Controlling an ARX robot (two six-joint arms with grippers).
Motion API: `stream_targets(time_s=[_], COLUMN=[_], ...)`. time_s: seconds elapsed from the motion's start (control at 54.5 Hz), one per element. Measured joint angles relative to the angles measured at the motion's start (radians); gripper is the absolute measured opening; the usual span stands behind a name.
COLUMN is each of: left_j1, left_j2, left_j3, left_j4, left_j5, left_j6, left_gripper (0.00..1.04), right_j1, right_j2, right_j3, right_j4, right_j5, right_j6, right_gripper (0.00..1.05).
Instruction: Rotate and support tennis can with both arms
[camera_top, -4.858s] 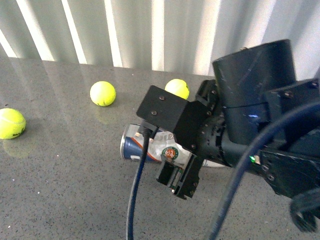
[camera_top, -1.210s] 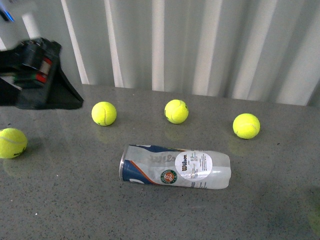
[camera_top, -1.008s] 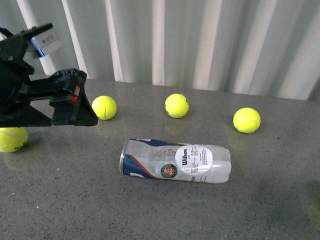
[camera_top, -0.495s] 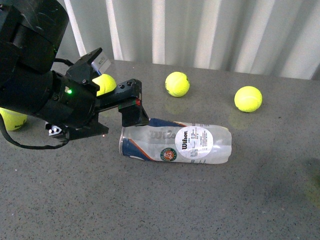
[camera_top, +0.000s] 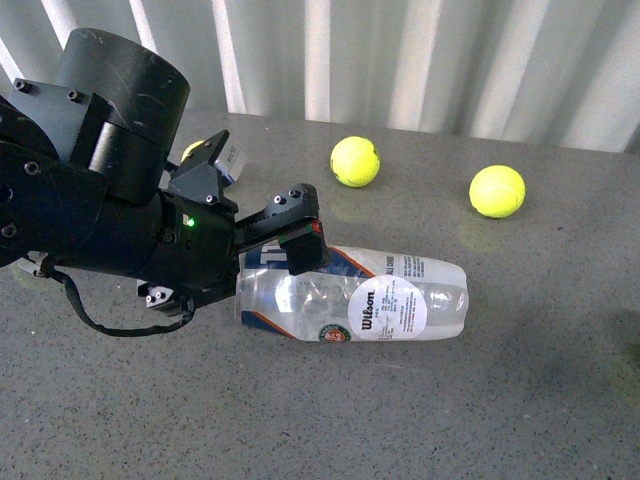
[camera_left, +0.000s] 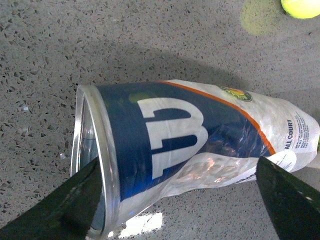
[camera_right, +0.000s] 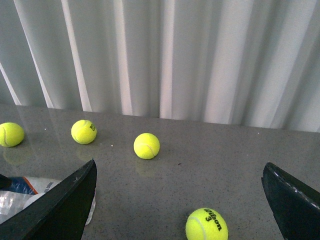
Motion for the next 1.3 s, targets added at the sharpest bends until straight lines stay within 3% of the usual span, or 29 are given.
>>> stream_targets(time_s=[0.458,0.605,0.807,0.953,1.173,1.302], left_j1=[0.014,0.031,0.048,0.048,0.009,-0.011], left_j2=[-0.027,-0.096,-0.200,-0.274,-0.327,-0.327], left_j3=[-0.008,0.011,0.087,0.225,0.563,0.735], left_j4=[-0.045,-0.098,-0.241,-0.450,-0.859,-1.098], left_j5=[-0.016,0.005,0.013,0.033,0.008,-0.118], left_j6=[0.031,0.056,0.144,0.279,0.683,1.058], left_gripper=[0.19,0.05,0.04,0.04,0.04,0.04], right_j1=[0.000,0.000,0.000,0.000,0.000,0.000], right_j2=[0.000,0.000,0.000,0.000,0.000,0.000], right_j3=[0.000,0.000,0.000,0.000,0.000,0.000], right_j4=[0.000,0.000,0.000,0.000,0.000,0.000], right_j5=[0.000,0.000,0.000,0.000,0.000,0.000], right_j6=[0.000,0.000,0.000,0.000,0.000,0.000], right_gripper=[0.97,0.97,0.97,0.97,0.97,0.97])
